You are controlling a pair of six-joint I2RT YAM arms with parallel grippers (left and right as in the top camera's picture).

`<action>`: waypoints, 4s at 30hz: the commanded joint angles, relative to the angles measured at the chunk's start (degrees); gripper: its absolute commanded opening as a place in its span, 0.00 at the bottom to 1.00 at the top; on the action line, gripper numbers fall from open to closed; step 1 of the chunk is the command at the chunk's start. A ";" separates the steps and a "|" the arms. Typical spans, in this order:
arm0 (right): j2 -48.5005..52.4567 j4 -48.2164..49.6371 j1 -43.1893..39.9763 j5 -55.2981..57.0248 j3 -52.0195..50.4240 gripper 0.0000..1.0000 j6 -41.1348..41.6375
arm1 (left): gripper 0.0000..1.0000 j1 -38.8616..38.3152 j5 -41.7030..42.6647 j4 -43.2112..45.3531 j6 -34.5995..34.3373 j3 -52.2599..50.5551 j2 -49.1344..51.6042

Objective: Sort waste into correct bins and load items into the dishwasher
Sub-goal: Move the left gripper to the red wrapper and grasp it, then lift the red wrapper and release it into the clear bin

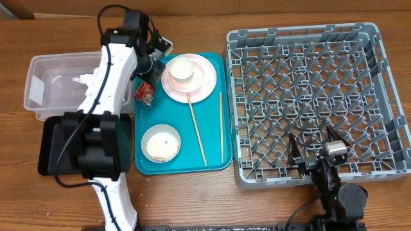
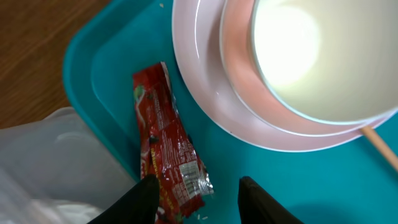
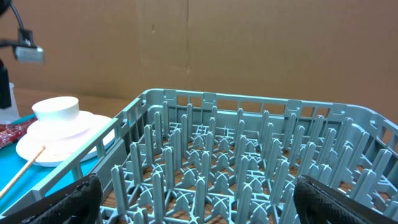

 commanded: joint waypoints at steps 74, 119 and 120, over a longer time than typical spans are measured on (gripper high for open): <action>-0.20 0.22 -0.02 -0.09 -0.59 1.00 0.26 | 0.26 0.61 -3.74 6.10 -2.47 -3.74 8.11; -0.20 0.24 -0.02 -0.09 -0.59 1.00 0.24 | 0.04 8.28 -22.53 -14.51 -35.17 15.43 -2.91; -0.20 0.24 -0.02 -0.09 -0.59 1.00 0.26 | 0.04 8.96 -22.53 -14.62 -35.67 15.04 -2.91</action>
